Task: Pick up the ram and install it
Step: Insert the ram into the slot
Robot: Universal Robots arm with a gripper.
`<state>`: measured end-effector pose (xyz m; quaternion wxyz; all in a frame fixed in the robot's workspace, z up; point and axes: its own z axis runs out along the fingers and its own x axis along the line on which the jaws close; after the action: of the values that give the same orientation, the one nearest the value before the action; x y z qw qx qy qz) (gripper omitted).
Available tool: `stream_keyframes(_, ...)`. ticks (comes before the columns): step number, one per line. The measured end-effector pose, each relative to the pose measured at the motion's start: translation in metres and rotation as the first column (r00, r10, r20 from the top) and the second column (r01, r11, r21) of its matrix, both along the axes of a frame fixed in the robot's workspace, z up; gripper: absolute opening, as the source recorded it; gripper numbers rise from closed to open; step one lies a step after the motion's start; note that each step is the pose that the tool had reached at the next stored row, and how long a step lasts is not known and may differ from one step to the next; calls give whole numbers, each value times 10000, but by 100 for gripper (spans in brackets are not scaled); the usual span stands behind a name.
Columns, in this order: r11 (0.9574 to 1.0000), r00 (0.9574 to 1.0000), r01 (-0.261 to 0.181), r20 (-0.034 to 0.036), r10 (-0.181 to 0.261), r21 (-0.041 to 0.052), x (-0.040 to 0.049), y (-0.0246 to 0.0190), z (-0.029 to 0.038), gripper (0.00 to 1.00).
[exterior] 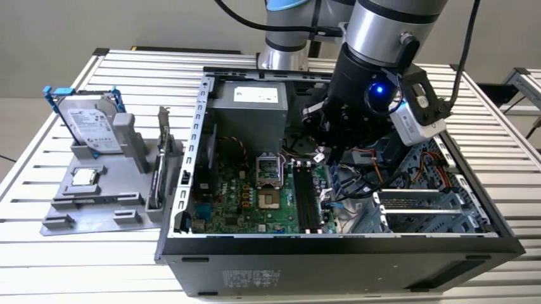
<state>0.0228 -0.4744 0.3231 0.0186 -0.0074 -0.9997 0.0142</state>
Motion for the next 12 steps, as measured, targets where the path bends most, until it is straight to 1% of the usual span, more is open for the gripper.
stream_keyframes(6,10000,10000,0,1,0,3,0,0,-6,0)
stream_keyframes(12,10000,10000,75,0,-75,0,1,0,-64,0)
